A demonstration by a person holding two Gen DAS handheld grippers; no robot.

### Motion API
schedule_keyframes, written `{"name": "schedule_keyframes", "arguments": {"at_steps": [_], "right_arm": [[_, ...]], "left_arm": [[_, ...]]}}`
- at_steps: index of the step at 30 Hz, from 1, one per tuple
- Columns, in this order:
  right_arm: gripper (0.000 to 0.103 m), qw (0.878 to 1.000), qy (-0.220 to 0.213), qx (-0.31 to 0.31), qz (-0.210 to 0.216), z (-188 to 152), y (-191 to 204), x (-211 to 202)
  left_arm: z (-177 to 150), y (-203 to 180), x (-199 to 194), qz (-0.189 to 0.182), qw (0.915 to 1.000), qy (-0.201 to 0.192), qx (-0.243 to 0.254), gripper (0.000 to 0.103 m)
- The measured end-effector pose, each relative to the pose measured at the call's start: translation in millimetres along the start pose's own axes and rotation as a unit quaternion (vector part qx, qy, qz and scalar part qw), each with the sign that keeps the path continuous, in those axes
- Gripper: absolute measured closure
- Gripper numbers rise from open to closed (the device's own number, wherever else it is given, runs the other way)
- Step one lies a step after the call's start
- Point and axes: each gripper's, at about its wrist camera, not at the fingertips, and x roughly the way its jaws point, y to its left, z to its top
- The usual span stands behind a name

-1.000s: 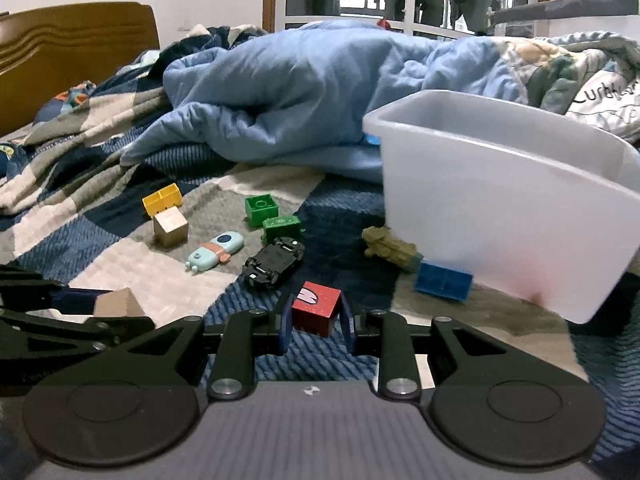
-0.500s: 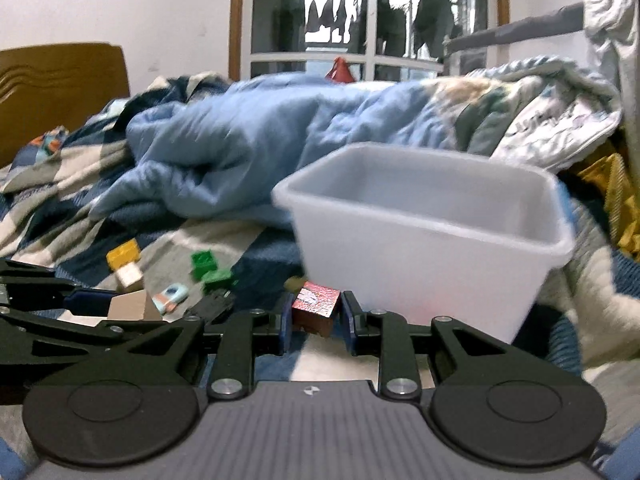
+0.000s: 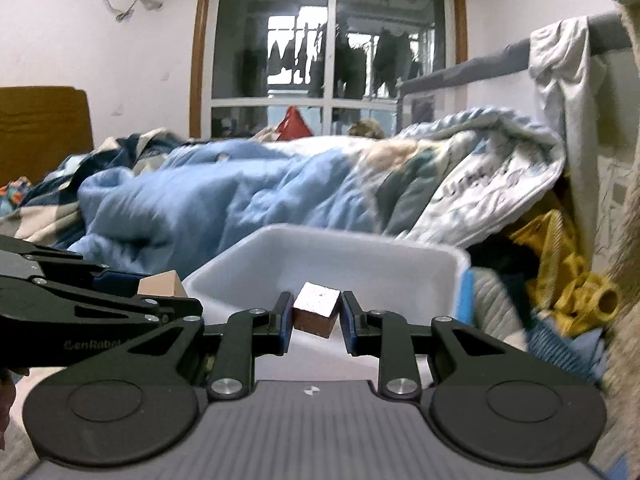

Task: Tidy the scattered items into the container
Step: 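Carry the cube and red block over the bin and release both, then move both grippers back toward the remaining toys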

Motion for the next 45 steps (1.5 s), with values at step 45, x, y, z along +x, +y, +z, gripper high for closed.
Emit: {"name": "schedule_keyframes", "arguments": {"at_steps": [45], "right_arm": [[0.049,0.999,0.019,-0.030,0.012,14,23,23]], "left_arm": [[19,24,11,0.065,0.9979,-0.004,0.008,0.037]]}}
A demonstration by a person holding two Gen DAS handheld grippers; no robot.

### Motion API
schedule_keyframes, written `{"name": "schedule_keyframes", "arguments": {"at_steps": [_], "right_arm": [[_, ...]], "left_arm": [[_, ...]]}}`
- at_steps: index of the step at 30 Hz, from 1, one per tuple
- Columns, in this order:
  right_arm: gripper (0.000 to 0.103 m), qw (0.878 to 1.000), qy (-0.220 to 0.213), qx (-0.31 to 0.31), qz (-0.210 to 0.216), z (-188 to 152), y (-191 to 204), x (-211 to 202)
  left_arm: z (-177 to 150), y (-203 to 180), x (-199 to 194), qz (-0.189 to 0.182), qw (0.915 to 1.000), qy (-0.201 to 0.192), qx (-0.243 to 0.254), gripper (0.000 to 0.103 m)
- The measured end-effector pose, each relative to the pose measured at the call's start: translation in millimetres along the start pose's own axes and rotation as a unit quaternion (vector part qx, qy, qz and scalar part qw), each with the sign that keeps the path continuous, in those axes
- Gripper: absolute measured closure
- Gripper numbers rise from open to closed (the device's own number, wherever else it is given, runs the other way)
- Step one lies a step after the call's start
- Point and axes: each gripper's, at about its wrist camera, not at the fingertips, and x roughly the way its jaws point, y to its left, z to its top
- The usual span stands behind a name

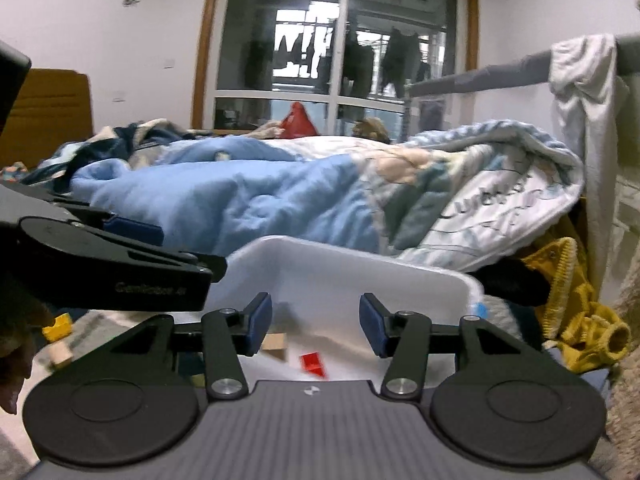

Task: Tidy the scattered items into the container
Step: 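Move both grippers back toward the remaining toys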

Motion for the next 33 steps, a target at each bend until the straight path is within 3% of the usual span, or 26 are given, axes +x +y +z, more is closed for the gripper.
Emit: {"name": "schedule_keyframes", "arguments": {"at_steps": [11,18,24,33], "right_arm": [[0.033,0.998,0.037,-0.017,0.057,-33,74,-1],[0.035,0.993,0.077,-0.023,0.081,-64,97,14],[0.041,0.988,0.109,-0.037,0.100,-86,118,28],[0.044,0.986,0.124,-0.036,0.109,-93,129,49]], "left_arm": [[-82,82,-37,0.054,0.9966,0.048,-0.040,0.025],[-144,134,-34,0.092,0.9875,0.111,-0.065,0.024],[-166,143,-17,0.065,0.9858,0.126,-0.090,0.024],[-167,131,32,0.015,0.9884,0.133,-0.071,0.030]]}}
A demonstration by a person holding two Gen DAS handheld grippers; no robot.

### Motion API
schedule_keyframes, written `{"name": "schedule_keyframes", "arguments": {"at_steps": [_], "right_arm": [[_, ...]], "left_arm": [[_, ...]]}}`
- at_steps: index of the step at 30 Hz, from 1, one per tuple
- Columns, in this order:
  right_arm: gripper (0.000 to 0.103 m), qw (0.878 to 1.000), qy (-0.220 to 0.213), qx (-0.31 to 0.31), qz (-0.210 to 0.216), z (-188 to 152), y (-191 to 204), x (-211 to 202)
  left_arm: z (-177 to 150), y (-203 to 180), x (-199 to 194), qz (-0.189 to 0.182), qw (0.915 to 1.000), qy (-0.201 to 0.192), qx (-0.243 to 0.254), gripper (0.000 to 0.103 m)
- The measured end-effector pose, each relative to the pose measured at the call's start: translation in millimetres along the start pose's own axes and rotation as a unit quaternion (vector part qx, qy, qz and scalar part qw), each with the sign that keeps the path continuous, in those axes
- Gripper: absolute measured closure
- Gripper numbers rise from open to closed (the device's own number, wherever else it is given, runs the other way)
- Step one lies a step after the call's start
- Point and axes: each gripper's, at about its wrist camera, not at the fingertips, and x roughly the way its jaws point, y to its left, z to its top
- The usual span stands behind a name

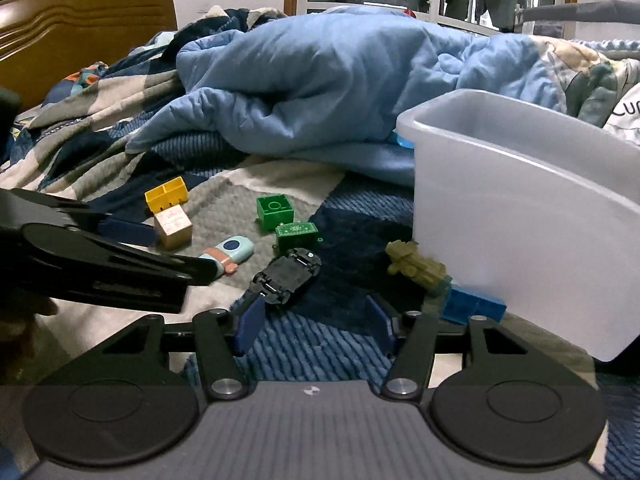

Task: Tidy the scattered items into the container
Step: 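Grasp the mint robot with the left gripper while the right grasps the black car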

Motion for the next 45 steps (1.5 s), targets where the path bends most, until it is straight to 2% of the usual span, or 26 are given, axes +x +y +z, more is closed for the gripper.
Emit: {"name": "schedule_keyframes", "arguments": {"at_steps": [5,6,7,8,10,11,15,19,21,31,32,33,36,41,45], "right_arm": [[0.045,1.000,0.004,0.010,0.003,1,0,16],[0.045,1.000,0.006,0.010,0.005,2,2,20],[0.045,1.000,0.009,0.011,0.007,2,4,25],[0.045,1.000,0.012,0.013,0.009,3,7,30],[0.045,1.000,0.016,0.016,0.013,5,12,39],[0.049,1.000,0.018,0.017,0.012,6,14,43],[0.049,0.999,0.024,0.030,0.016,8,18,58],[0.050,0.999,0.026,0.042,0.000,11,17,70],[0.049,0.998,0.030,0.062,0.003,13,13,74],[0.044,0.990,0.033,0.136,0.015,20,-5,75],[0.045,0.989,0.039,0.141,0.016,21,-6,79],[0.053,0.989,0.044,0.141,0.017,21,-6,82],[0.068,0.991,0.046,0.124,0.013,22,-4,85],[0.069,0.996,0.040,0.082,0.004,21,1,77],[0.069,0.999,0.025,-0.004,-0.024,16,11,61]], "left_arm": [[3,7,29,-0.004,0.9995,0.029,-0.009,0.039],[4,7,30,-0.003,0.9996,0.027,-0.003,0.045],[5,6,30,0.004,0.9996,0.027,0.006,0.057],[6,6,30,0.008,0.9995,0.028,0.015,0.059],[8,10,31,0.004,0.9994,0.031,0.016,0.059],[8,14,30,0.003,0.9994,0.030,0.013,0.059],[7,25,30,0.003,0.9996,0.029,0.006,0.059],[7,27,30,-0.004,0.9996,0.026,0.008,0.059],[7,30,30,-0.010,0.9996,0.025,-0.005,0.059],[4,26,29,-0.002,0.9997,0.021,0.014,0.059],[3,26,29,-0.001,0.9997,0.021,0.016,0.059],[3,25,29,0.000,0.9996,0.021,0.017,0.059],[3,24,27,0.002,0.9997,0.021,0.015,0.059],[1,21,24,0.006,0.9996,0.020,0.020,0.059],[-1,15,17,0.006,0.9995,0.020,0.023,0.059]]}}
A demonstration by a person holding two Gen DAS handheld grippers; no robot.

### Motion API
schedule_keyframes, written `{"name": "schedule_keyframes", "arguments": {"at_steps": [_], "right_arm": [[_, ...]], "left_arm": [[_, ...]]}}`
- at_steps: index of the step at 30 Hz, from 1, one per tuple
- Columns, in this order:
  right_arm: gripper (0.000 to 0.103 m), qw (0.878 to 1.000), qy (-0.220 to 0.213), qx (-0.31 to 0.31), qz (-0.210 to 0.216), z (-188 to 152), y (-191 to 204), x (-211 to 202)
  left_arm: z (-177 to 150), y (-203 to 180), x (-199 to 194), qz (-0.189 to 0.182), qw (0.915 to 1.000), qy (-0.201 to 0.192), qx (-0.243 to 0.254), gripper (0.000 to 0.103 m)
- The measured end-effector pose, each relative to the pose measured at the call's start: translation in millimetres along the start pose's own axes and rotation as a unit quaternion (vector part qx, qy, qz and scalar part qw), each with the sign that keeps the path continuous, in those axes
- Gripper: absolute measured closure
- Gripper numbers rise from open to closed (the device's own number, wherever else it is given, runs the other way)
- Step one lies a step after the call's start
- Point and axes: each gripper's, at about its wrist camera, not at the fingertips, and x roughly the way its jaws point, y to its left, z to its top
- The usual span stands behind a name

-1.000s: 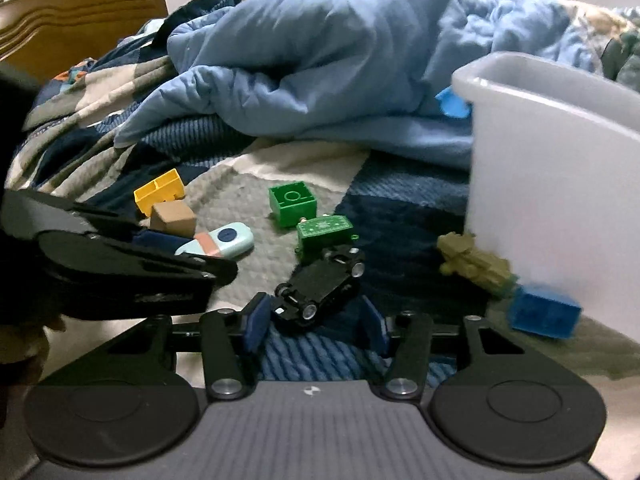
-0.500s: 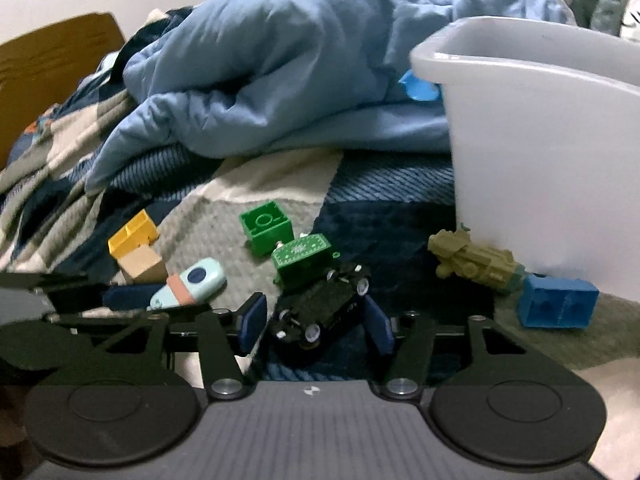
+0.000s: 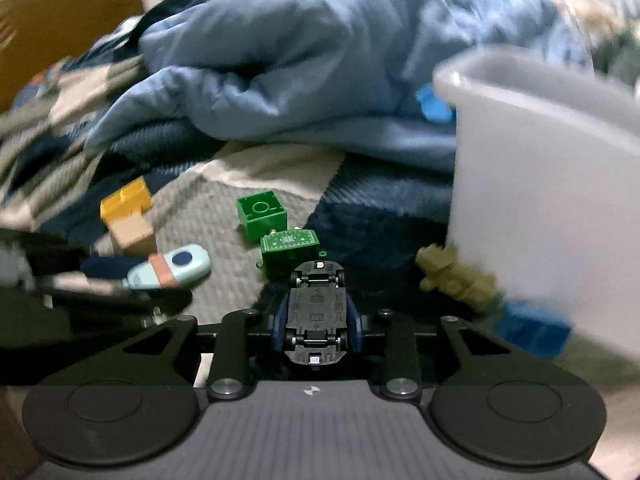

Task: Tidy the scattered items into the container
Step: 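Grasp the mint robot with the left gripper while the right grasps the black car, then carry the robot and black car over the white bin and open both grippers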

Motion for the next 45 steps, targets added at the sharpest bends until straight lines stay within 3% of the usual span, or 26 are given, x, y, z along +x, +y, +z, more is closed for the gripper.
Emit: {"name": "schedule_keyframes", "arguments": {"at_steps": [8,21,33,41,45], "right_arm": [[0.069,0.995,-0.023,-0.094,-0.039,-20,3,-37],[0.069,0.995,-0.036,-0.076,-0.045,-41,-13,-73],[0.069,0.993,-0.087,-0.024,-0.081,-24,-65,-117],[0.069,0.983,-0.132,0.022,-0.123,-7,-109,-147],[0.069,0.978,-0.152,0.029,-0.140,3,-126,-155]], "left_arm": [[-11,-19,-17,-0.014,0.9999,-0.001,-0.008,0.059],[-6,-63,-58,-0.030,0.9992,-0.025,0.013,0.059],[45,-118,-107,-0.046,0.9931,-0.095,0.051,0.059],[90,-147,-126,-0.075,0.9860,-0.140,0.050,0.059],[113,-159,-123,-0.095,0.9848,-0.140,0.037,0.059]]}}
